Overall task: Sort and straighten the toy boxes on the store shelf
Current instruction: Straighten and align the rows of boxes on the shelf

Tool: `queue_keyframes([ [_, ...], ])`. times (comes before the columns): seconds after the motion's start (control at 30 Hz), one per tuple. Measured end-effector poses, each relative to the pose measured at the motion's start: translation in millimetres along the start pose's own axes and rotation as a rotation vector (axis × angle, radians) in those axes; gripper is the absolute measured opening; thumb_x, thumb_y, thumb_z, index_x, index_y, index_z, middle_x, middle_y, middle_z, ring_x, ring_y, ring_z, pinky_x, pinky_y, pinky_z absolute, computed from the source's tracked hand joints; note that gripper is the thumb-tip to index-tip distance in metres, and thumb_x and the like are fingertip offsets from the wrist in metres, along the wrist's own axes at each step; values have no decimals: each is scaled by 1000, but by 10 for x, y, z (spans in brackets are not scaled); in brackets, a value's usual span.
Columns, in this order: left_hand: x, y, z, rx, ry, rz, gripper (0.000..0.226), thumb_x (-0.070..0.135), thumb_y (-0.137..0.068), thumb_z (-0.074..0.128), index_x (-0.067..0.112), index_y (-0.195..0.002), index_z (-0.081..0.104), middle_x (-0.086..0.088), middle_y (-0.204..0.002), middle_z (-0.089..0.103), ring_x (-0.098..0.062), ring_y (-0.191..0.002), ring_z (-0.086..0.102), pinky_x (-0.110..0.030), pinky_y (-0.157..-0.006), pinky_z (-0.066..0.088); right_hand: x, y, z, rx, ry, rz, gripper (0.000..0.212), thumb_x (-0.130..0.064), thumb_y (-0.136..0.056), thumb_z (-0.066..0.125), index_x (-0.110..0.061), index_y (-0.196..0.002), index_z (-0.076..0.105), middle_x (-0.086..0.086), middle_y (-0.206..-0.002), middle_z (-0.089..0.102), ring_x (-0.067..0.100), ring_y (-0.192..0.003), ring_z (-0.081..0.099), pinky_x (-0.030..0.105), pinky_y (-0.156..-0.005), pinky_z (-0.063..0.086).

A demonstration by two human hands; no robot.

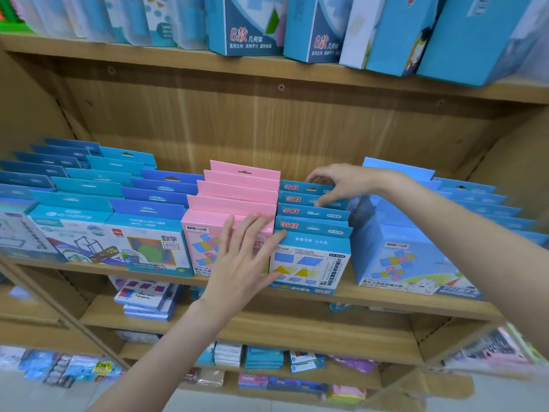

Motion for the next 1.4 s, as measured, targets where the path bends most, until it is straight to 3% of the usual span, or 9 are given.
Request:
queue_keyframes([
  [0.1, -24, 13, -28, 0, 55, 8, 74, 46, -69, 73, 18, -128, 40, -13, -138, 30, -31, -131, 28, -49, -112, 8, 73, 160, -157, 164, -118, -1, 48, -24, -78, 70, -14, -121, 51, 6, -121, 59, 19, -110, 57, 34, -100, 44],
  [0.2, -5, 36, -107, 39, 101, 3, 67, 43, -74, 71, 16, -127, 41, -14, -137, 32, -31, -129, 31, -49, -113, 8, 147, 471, -294, 313, -144, -15, 41, -20, -79, 70, -12, -116, 55, 7, -116, 62, 16, -104, 58, 11, -88, 43],
  [0.33, 288, -34, -191, 82, 167, 49, 53, 43, -82, 56, 16, -124, 41, -13, -136, 33, -30, -129, 33, -49, -113, 13, 360, 999, -398, 415, -225, 0, 35, -19, -80, 67, -15, -114, 57, 3, -113, 61, 15, -106, 57, 29, -100, 43],
  [0.43, 545, -193, -206, 87, 200, 73, 52, 43, -83, 55, 15, -125, 41, -12, -137, 32, -30, -130, 32, -50, -112, 15, 564, 1318, -380, 339, -170, 71, 56, -43, -71, 64, -23, -121, 52, -11, -121, 52, 11, -118, 48, 27, -107, 34],
  [0.57, 861, -496, -151, 58, 170, 44, 64, 52, -80, 54, 15, -129, 39, -11, -139, 33, -29, -131, 30, -51, -112, 14, 905, 1569, -130, 105, 40, 168, 104, -68, -53, 58, -30, -142, 20, -10, -151, 20, 10, -139, 19, 24, -111, 17],
  [0.7, 1014, -682, 48, -100, 31, -22, 84, 68, -73, 47, 11, -133, 36, -17, -140, 40, -32, -132, 29, -54, -110, 13, 1116, 1619, 70, 76, 258, 118, 113, -74, -57, 58, -32, -144, 0, -4, -155, -3, 15, -142, 1, 31, -114, 6],
  [0.83, 945, -662, 168, -217, 3, -88, 99, 78, -64, 42, 13, -138, 31, -18, -142, 37, -33, -132, 27, -53, -109, 11, 1063, 1519, 64, 219, 446, 17, 110, -71, -61, 62, -22, -143, 8, 7, -140, 15, 23, -131, 12, 34, -110, 15],
  [1.03, 805, -578, 193, -320, -65, -97, 124, 62, -38, 80, 19, -142, 26, -15, -142, 37, -32, -131, 28, -49, -110, 11, 1028, 1441, 116, 208, 435, -78, 102, -64, -65, 64, -22, -141, 11, 6, -139, 16, 24, -125, 21, 32, -106, 22],
  [1.4, 800, -597, 134, -253, -17, -100, 110, 50, -40, 87, 18, -133, 37, -15, -134, 44, -32, -128, 30, -48, -108, 13, 558, 1279, 238, 199, 507, -162, 95, -65, -63, 61, -16, -134, 21, 7, -127, 33, 26, -108, 31, 35, -96, 28],
])
Point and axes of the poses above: each hand's wrist, its own y-axis away from the middle knuckle, its own z-axis out of the palm, x = y × z, the point moved 7 cm from there along -y, towards the middle knuckle
